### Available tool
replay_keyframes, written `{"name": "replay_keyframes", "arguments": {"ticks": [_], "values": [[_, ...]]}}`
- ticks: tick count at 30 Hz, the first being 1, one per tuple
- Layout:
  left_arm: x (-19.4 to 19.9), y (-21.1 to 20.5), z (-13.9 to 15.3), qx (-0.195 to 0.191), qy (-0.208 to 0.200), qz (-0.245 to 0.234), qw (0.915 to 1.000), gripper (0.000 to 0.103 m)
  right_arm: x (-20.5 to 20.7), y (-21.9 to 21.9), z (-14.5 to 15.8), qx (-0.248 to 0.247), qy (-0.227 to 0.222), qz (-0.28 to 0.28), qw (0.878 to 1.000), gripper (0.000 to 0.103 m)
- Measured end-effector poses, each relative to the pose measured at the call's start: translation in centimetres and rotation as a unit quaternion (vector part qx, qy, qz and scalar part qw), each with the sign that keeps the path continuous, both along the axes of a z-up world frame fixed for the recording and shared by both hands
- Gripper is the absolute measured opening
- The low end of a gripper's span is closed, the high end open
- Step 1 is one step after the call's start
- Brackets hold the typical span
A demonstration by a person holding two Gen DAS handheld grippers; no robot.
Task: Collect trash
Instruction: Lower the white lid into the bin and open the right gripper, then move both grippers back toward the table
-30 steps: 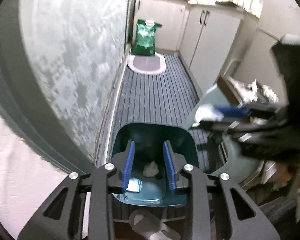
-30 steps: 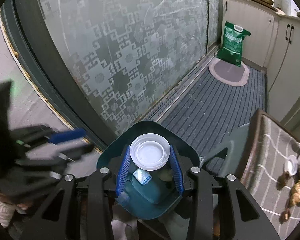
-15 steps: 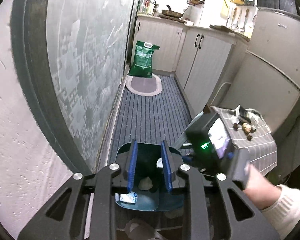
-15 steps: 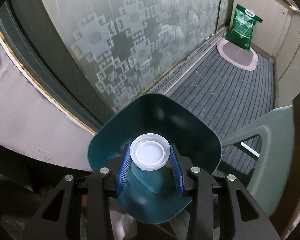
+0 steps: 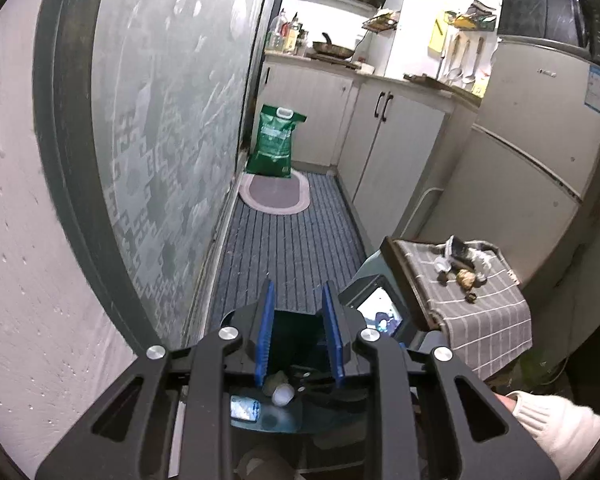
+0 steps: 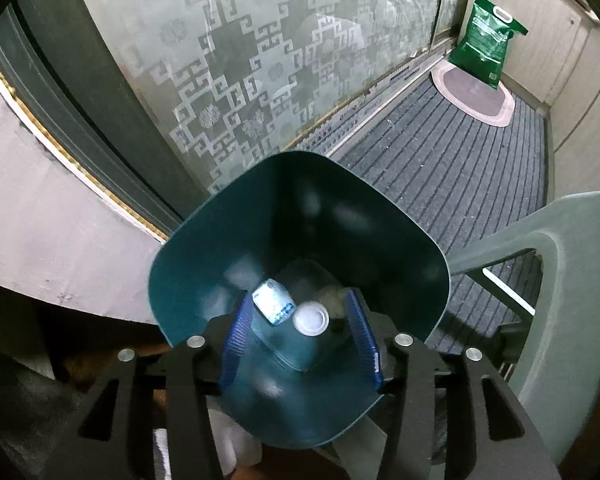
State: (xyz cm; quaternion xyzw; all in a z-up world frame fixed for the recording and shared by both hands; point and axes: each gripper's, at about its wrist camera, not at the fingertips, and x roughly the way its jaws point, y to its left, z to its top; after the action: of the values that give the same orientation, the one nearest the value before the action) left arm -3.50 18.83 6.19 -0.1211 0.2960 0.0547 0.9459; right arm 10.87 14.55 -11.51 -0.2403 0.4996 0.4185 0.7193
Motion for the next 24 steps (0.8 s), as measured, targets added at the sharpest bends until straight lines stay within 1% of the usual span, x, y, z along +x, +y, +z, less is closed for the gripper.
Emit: {"name": "replay_keyframes", "arguments": {"ticks": [5, 9, 10, 11, 12, 13, 15, 18, 22, 24], "values": [[0.0, -0.7, 0.8, 0.001, -0.013, -0.004, 0.9999, 0.028, -0.6, 0.0, 1.9, 0.025, -0.006, 0.010, 1.000, 0.050], [0.1, -1.1, 1.3, -0.001, -0.020, -0.004, 0.9998, 0.032, -1.3, -0.7, 4.6, 0.059, -0.018, 0.016, 0.998, 0.050], [0.1, -1.2, 1.6, -0.001, -0.023, -0.004, 0.9997, 0.033, -1.4, -0.9, 5.3, 0.067, -0.022, 0.018, 0.997, 0.049], [0.1, -1.3, 1.8, -0.002, -0.027, -0.004, 0.9996, 0.035, -1.5, -1.1, 6.0, 0.075, -0.025, 0.019, 0.997, 0.045], [0.1, -1.4, 1.9, -0.002, -0.030, -0.004, 0.9996, 0.037, -1.6, -1.5, 6.8, 0.085, -0.029, 0.020, 0.996, 0.042], [0.2, -1.6, 2.1, -0.002, -0.033, -0.004, 0.9995, 0.039, -1.7, -1.9, 7.6, 0.094, -0.034, 0.020, 0.995, 0.041], [0.4, -1.8, 2.2, -0.003, -0.036, -0.005, 0.9993, 0.041, -1.9, -2.7, 8.9, 0.109, -0.045, 0.019, 0.993, 0.037], [1.1, -2.7, 2.2, -0.002, -0.035, -0.009, 0.9993, 0.042, -1.5, -4.6, 10.6, 0.127, -0.056, 0.009, 0.990, 0.036], [2.0, -4.2, 2.2, 0.002, -0.035, -0.022, 0.9991, 0.044, -0.5, -7.1, 11.8, 0.139, -0.067, -0.010, 0.988, 0.035], [2.4, -4.8, 2.2, 0.003, -0.036, -0.028, 0.9990, 0.047, 0.2, -8.6, 12.3, 0.143, -0.070, -0.024, 0.987, 0.035]]}}
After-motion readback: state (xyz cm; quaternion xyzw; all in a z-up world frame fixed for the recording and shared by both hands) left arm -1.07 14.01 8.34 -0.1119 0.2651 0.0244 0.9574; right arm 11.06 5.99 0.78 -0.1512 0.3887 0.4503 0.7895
